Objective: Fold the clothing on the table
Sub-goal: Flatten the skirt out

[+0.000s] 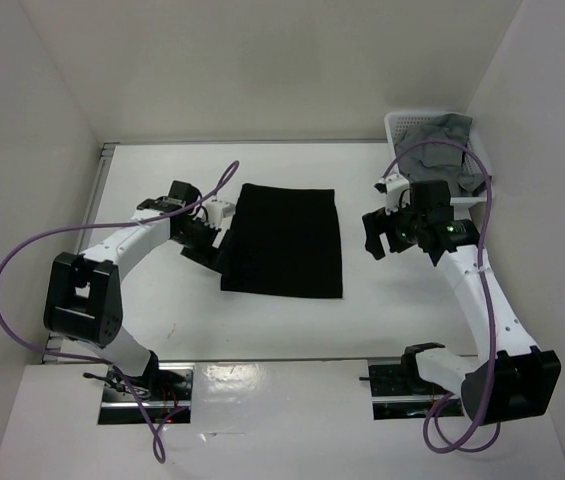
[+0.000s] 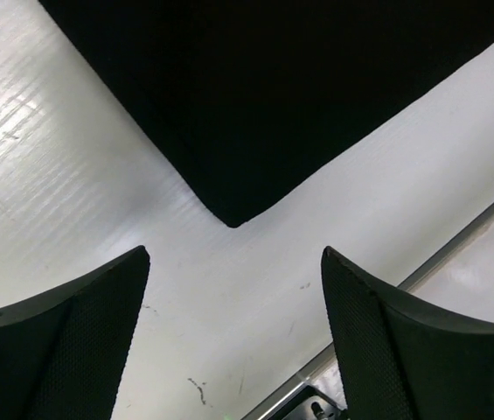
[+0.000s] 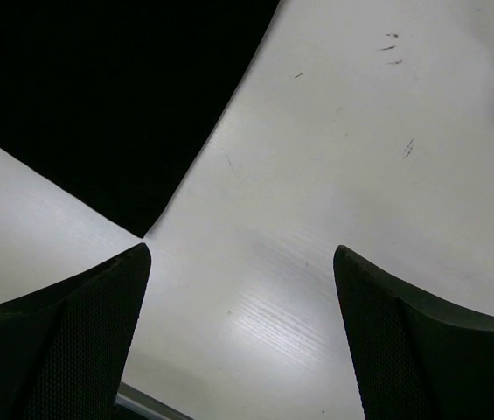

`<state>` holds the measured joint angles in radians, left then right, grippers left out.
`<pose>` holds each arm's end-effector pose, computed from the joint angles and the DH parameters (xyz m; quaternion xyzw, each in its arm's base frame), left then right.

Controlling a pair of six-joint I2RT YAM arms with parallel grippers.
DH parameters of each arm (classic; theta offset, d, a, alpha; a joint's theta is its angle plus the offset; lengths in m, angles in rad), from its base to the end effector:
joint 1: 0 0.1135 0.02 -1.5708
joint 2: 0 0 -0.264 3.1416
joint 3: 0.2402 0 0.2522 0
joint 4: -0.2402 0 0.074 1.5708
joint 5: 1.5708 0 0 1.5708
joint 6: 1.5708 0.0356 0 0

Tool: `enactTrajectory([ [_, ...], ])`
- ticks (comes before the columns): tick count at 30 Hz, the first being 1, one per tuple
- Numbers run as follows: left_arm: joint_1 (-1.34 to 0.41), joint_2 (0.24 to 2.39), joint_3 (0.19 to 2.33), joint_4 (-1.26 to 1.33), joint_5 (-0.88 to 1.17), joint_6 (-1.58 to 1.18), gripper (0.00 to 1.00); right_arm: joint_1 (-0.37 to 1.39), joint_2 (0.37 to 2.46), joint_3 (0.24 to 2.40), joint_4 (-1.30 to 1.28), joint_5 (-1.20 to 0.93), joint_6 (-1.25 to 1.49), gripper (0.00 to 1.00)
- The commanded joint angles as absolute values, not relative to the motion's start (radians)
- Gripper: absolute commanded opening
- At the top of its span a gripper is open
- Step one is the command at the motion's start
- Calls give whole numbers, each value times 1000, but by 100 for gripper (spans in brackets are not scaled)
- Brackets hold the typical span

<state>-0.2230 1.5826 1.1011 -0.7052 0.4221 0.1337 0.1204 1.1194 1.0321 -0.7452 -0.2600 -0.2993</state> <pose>0.2971 -0.0823 0.2185 0.2096 0.9375 -0.2138 0.1773 0.2243 0.0364 0.3093 -0.2384 0.8947 0.0885 0.3671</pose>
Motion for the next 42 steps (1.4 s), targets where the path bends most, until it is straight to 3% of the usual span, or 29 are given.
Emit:
enactTrajectory([
  [1, -216, 1606, 1094, -693, 506, 164, 85, 103, 1078, 1032, -750, -276, -287, 89],
  [23, -198, 1919, 1114, -653, 604, 69, 49, -8, 1152, 1042, -750, -267, -278, 89],
  [27, -198, 1930, 1114, -663, 633, 78, 32, -8, 1184, 1051, -750, -267, -278, 89],
  [32, -198, 1921, 1103, -672, 634, 78, 0, -8, 1221, 1051, -759, -267, -278, 89],
  [42, -198, 2002, 1164, -655, 687, 63, 0, -8, 1317, 1069, -787, -325, -298, 86],
])
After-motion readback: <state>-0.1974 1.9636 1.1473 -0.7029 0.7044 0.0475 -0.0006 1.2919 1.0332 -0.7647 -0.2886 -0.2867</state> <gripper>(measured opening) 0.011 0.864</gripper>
